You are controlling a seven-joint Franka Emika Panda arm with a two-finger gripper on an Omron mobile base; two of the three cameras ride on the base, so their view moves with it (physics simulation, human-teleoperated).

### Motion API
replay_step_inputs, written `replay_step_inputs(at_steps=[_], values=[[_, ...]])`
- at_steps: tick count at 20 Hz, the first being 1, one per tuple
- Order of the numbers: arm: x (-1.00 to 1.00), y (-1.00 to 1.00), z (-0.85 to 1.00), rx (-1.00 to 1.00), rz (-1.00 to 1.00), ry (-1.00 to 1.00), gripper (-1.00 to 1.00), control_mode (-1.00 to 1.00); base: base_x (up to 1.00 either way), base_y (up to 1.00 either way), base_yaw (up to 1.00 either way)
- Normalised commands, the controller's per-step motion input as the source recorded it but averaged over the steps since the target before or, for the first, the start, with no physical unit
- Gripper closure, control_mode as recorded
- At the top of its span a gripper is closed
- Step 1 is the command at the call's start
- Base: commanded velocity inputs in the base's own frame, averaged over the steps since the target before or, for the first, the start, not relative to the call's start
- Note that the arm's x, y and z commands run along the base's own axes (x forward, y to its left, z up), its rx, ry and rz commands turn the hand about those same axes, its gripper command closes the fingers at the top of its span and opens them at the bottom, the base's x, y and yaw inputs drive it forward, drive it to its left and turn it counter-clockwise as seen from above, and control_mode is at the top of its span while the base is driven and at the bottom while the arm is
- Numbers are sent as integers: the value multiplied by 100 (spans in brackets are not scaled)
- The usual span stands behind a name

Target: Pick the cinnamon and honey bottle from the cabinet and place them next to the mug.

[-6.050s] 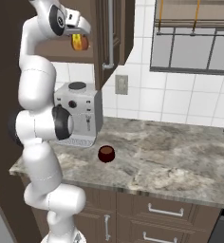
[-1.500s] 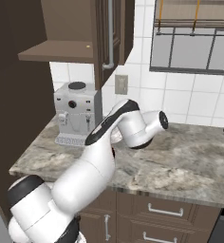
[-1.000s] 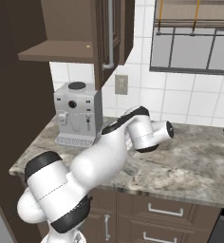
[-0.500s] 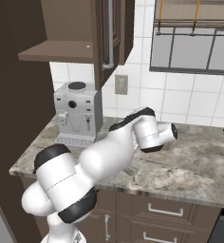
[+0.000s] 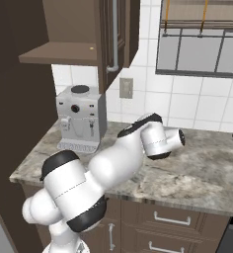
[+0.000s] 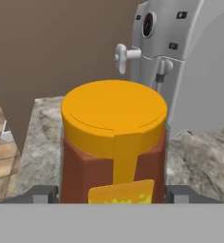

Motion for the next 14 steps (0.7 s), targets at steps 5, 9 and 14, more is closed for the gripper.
replay_step_inputs(at_steps=[5, 9, 14], values=[[5, 0, -24, 0, 0, 0, 100, -100, 0, 0, 0], [2, 0, -26, 0, 0, 1, 100, -100, 0, 0, 0], [5, 0, -19, 0, 0, 0, 100, -100, 0, 0, 0]])
